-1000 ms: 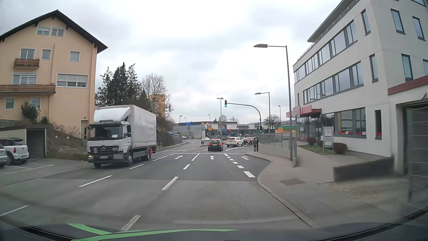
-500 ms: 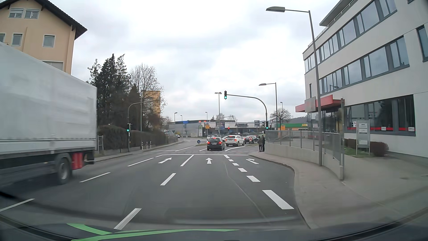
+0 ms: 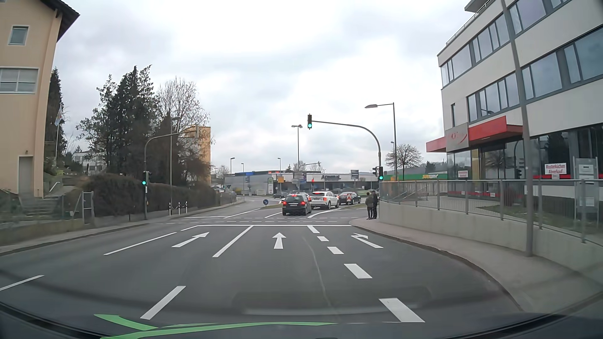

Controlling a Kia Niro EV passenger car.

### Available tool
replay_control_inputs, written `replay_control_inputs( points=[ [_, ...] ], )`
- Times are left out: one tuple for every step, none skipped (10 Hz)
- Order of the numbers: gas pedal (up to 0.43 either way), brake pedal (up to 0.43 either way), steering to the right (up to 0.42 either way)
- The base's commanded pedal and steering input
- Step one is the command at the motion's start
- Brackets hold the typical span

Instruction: Follow the waypoints while adhering to traffic rules and regulations

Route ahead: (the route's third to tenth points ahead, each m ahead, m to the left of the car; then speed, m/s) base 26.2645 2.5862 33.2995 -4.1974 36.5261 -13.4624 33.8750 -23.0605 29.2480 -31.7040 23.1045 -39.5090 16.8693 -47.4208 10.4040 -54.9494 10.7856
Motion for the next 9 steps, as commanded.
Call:
replay_control_inputs(
  points=[
    [0.000, 0.177, 0.034],
    [0.000, 0.183, 0.032],
    [0.000, 0.183, 0.029],
    [0.000, 0.189, 0.023],
    [0.000, 0.201, 0.015],
    [0.000, 0.207, 0.010],
    [0.000, 0.213, 0.009],
    [0.000, 0.213, 0.007],
    [0.000, 0.213, 0.005]
  ],
)
